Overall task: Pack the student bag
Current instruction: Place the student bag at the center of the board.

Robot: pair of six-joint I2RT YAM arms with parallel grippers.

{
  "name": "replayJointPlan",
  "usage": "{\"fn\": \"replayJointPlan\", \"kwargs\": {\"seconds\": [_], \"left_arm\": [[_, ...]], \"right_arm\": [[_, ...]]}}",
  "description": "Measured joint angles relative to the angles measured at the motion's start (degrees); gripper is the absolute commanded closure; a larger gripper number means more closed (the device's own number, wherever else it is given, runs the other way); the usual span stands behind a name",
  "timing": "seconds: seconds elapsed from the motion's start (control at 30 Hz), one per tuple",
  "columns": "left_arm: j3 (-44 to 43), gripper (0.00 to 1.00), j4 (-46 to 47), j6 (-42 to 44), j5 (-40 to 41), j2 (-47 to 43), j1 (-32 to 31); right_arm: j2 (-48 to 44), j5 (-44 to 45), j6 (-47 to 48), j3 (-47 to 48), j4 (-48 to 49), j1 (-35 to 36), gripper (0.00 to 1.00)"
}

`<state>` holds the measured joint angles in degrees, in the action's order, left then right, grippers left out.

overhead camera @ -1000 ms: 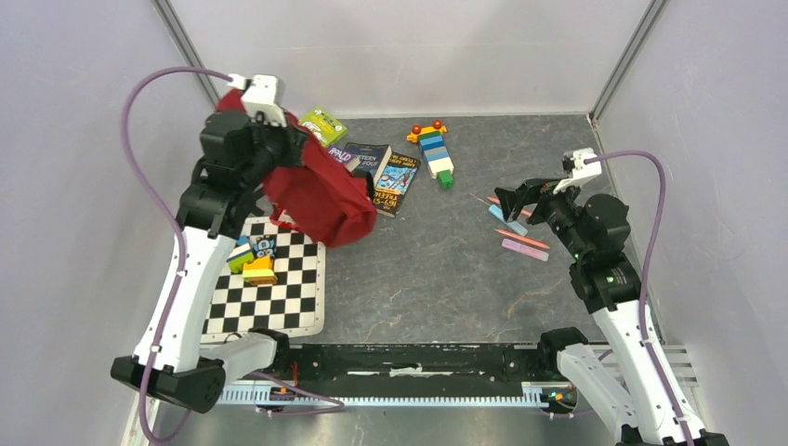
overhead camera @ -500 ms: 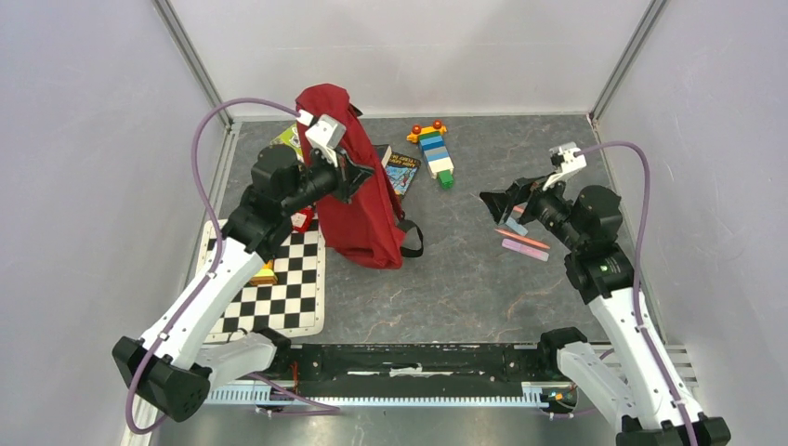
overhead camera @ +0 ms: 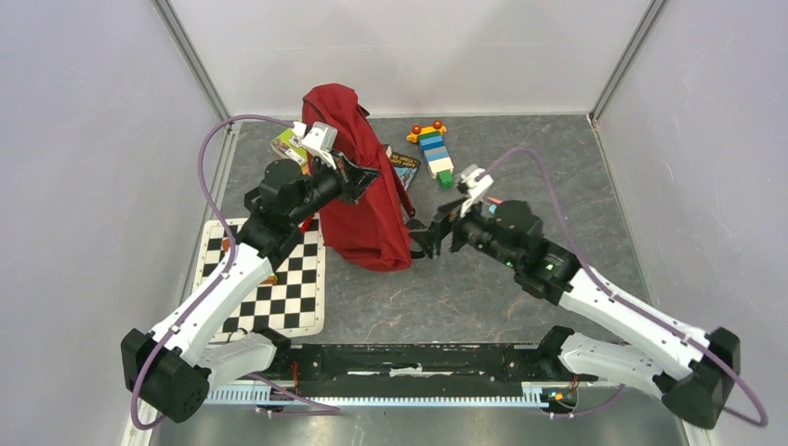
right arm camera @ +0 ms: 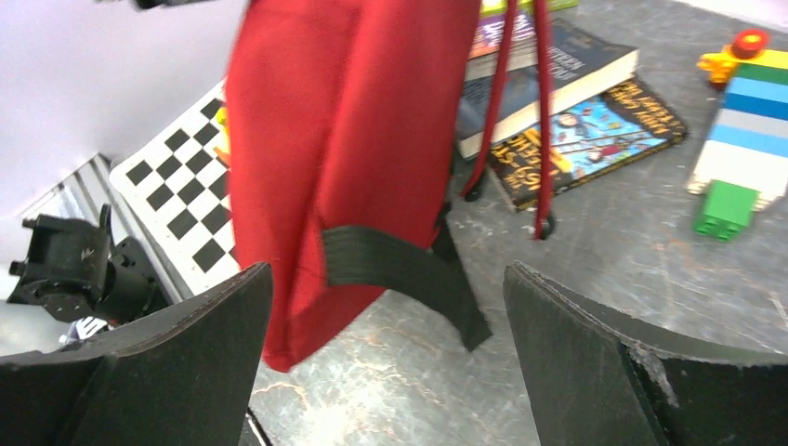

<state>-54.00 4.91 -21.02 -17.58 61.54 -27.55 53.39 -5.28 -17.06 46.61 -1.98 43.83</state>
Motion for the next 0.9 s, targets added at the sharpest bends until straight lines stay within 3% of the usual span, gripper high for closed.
{"fn": "replayJointPlan", "kwargs": {"seconds": [0.3,0.6,0.7,0.73,0.77,0.8,0.83,0.9], "left_arm": [[1.2,0.98,1.3,-1.1,2.6,0.1,-0.3],[1.5,0.98,1.5,-1.1,3.0,0.1,-1.7],[1.6,0.98,1.5,-1.0,3.1,0.1,-1.9],[1.6,0.98,1.7,-1.0,3.0,0.2,-2.0],[1.6,0.96,2.1,-1.0,2.9,0.4,-2.1],[1.6,0.92,2.6,-1.0,2.7,0.6,-2.1],[1.6,0.84,3.0,-1.0,2.4,0.7,-2.1],[1.6,0.50,3.0,-0.7,1.9,0.8,-2.4]], "right_arm": [[9.8,16.0,2.2,4.3,4.9,17.6,0.02],[18.4,36.1,6.3,7.8,6.3,20.5,0.02],[20.5,38.1,9.8,7.8,9.0,20.6,0.26],[21.1,38.3,11.0,7.8,10.3,20.6,0.43],[21.7,38.5,12.1,7.8,11.7,20.7,0.67],[22.3,38.7,13.4,7.6,13.4,20.8,0.86],[22.5,38.9,14.6,7.2,14.8,20.9,1.00],[22.6,40.5,15.3,5.7,17.8,21.1,1.00]]}}
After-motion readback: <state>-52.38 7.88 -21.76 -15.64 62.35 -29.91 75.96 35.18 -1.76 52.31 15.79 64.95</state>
